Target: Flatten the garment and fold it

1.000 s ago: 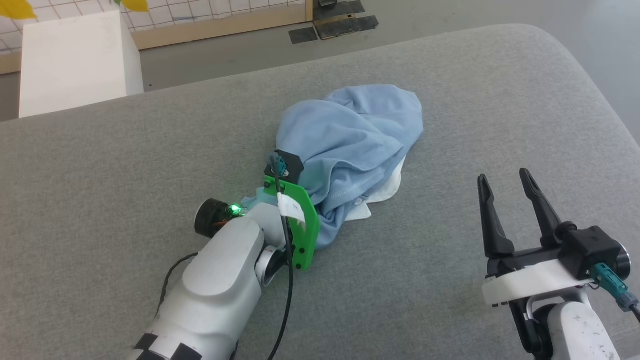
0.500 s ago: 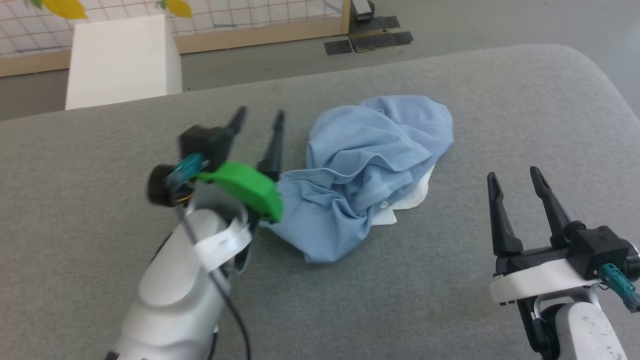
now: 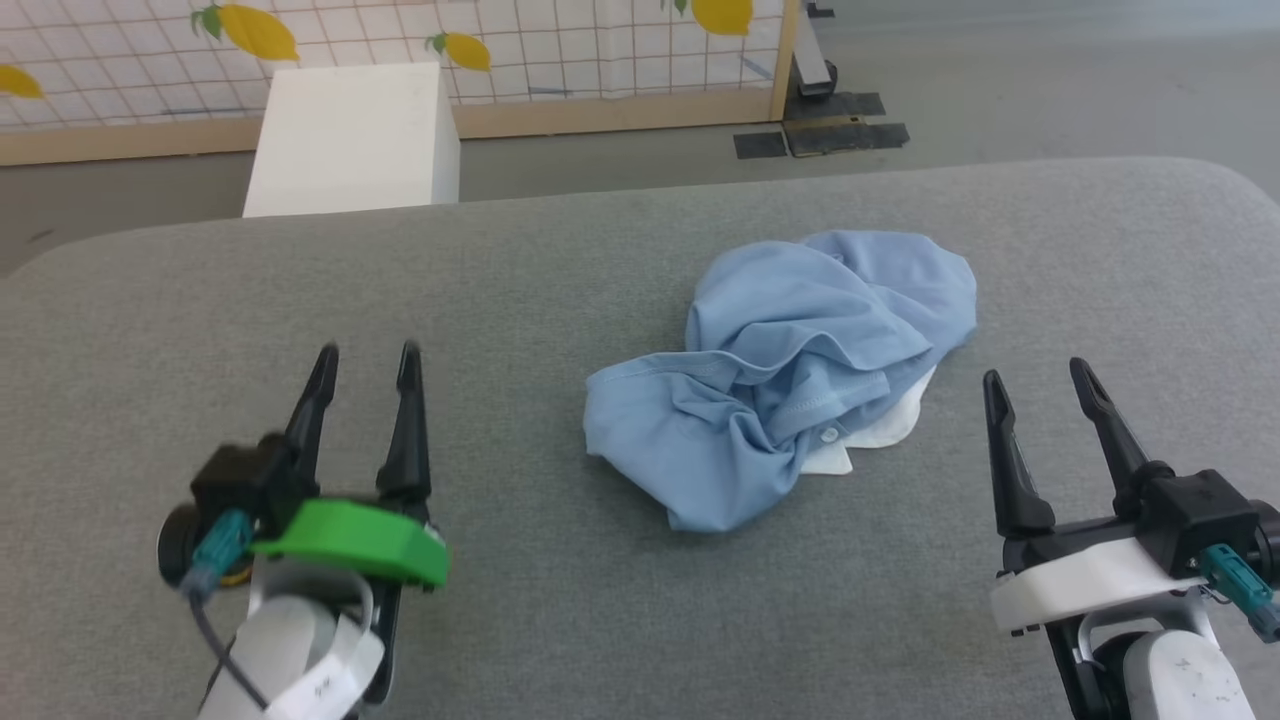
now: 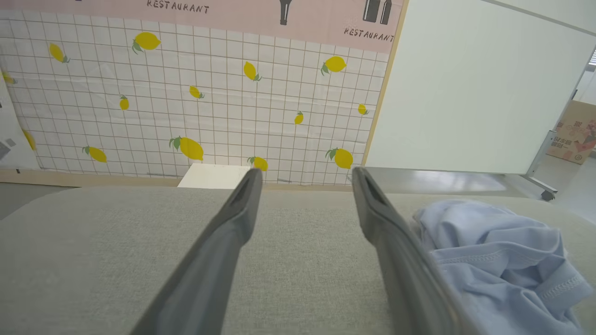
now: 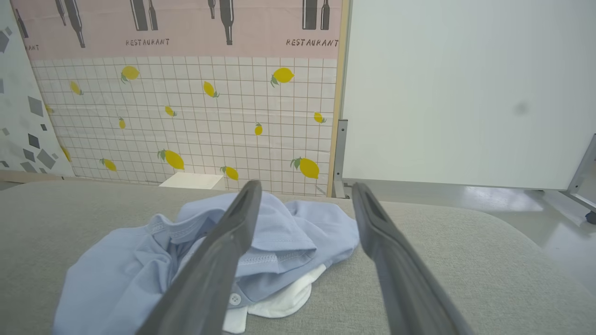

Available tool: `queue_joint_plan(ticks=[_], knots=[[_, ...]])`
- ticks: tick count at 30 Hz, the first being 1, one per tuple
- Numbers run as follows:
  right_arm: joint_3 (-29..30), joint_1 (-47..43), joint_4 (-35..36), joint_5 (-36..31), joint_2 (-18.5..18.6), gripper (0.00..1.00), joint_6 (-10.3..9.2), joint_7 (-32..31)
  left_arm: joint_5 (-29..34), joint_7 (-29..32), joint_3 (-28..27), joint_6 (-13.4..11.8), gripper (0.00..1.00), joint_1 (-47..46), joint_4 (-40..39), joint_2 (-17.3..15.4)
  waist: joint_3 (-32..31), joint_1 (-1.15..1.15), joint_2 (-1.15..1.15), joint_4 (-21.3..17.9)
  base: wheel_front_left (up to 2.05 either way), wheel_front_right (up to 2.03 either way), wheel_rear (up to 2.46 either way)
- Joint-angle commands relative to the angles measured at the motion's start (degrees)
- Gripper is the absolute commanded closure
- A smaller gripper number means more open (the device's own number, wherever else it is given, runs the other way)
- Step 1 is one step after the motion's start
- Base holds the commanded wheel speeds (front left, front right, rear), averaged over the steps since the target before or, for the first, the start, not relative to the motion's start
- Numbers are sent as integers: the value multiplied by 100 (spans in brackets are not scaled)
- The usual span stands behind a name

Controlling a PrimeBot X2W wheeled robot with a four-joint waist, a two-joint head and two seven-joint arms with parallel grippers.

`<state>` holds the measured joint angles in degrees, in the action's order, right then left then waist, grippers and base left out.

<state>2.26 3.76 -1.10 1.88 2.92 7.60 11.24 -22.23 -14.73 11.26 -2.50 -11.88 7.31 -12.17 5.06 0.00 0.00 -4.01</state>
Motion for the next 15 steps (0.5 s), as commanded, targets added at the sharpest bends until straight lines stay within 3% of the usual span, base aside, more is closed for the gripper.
queue_joint_plan(ticks=[1, 10, 15], knots=[[1, -73, 24, -49, -4, 0, -11, -30, 111, -26, -116, 63, 0, 232, -118, 68, -51, 0, 0, 71, 0, 0, 0], [-31, 20, -65, -180, -4, 0, -11, -280, 486, -26, -554, 313, 0, 806, -438, 435, 27, 0, 0, 225, 0, 0, 0], [-279, 765, -745, -388, 49, 0, -11, -985, 644, -27, -679, 463, 0, 695, -479, 600, 202, 0, 0, 356, 0, 0, 0]])
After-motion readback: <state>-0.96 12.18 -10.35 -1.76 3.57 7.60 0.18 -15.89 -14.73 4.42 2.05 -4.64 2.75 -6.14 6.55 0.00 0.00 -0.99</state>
